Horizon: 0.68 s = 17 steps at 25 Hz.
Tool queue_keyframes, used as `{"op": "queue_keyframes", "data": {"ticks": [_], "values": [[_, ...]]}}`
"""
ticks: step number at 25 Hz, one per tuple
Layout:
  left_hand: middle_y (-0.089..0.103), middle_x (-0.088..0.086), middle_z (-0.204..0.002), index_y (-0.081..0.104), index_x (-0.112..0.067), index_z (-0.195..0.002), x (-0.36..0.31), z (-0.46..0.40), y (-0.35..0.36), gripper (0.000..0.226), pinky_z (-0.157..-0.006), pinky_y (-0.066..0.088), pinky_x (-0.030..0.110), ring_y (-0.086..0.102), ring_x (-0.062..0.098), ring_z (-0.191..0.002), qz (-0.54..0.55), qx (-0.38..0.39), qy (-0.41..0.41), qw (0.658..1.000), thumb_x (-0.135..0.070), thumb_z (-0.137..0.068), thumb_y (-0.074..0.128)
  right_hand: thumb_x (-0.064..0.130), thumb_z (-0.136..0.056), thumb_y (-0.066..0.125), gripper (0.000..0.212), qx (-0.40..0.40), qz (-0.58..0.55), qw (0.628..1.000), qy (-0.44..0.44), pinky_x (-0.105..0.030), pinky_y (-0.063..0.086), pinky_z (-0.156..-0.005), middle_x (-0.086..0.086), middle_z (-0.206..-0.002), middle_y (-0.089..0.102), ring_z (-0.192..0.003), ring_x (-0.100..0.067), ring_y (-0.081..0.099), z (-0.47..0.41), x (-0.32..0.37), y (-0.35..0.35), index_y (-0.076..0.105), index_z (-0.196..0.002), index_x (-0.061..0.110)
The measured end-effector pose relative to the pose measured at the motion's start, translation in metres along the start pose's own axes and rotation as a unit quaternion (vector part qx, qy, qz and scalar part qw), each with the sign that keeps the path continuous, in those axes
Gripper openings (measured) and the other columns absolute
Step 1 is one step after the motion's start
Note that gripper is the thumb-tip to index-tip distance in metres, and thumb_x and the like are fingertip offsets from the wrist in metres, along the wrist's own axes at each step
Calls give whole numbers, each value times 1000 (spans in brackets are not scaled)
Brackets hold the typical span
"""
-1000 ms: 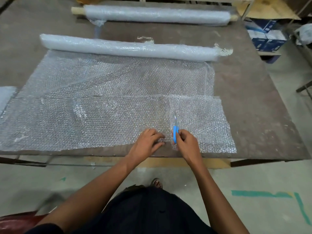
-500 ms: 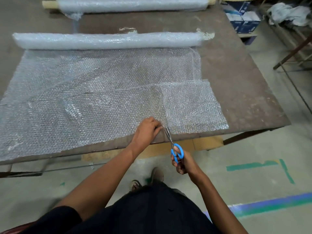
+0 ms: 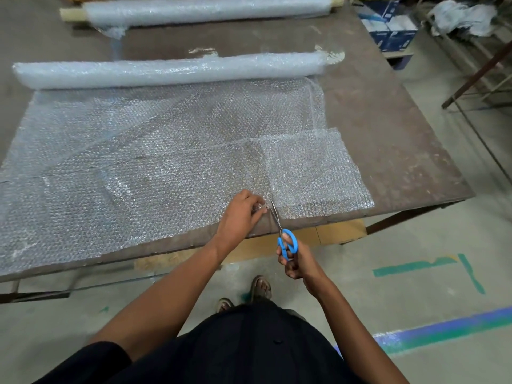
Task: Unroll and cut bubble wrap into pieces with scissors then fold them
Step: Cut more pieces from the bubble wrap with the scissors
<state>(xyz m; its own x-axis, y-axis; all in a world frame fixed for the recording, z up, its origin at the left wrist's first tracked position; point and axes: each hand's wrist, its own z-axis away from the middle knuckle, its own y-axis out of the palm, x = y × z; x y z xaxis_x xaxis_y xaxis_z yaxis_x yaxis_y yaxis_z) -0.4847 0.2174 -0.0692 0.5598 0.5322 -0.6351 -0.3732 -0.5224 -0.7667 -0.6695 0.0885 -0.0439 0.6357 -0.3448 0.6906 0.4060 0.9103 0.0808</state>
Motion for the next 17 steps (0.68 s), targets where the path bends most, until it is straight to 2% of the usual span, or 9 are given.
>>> {"op": "queue_keyframes", "data": {"ticks": [6, 12, 17], "values": [[66, 0, -93, 80, -16, -105, 5, -11, -4, 14, -82, 53, 42, 61, 19, -89, -65, 2, 82, 994, -28, -99, 74, 58, -101, 59, 50, -6, 10, 1000, 10, -24, 23, -47, -5, -65, 54, -47, -14, 31, -3, 5, -3, 68, -86, 12], [65, 5, -93, 74, -10, -102, 8, -11, 3, 13, -76, 52, 39, 60, 22, -85, -101, -18, 142, 985, -22, -102, 70, 53, -105, 55, 50, -17, 24, 1000, -6, -24, 24, -47, -5, -66, 55, -45, -13, 33, -6, 2, 2, 69, -89, 9], [62, 3, -99, 73, -10, -106, 12, -2, 9, 14, -77, 50, 38, 57, 19, -90, -59, -44, 126, 989, -22, -104, 68, 56, -105, 54, 51, -26, 31, 999, -4, -23, 27, -47, -2, -68, 57, -48, -13, 36, -17, 11, 5, 71, -94, 9]]}}
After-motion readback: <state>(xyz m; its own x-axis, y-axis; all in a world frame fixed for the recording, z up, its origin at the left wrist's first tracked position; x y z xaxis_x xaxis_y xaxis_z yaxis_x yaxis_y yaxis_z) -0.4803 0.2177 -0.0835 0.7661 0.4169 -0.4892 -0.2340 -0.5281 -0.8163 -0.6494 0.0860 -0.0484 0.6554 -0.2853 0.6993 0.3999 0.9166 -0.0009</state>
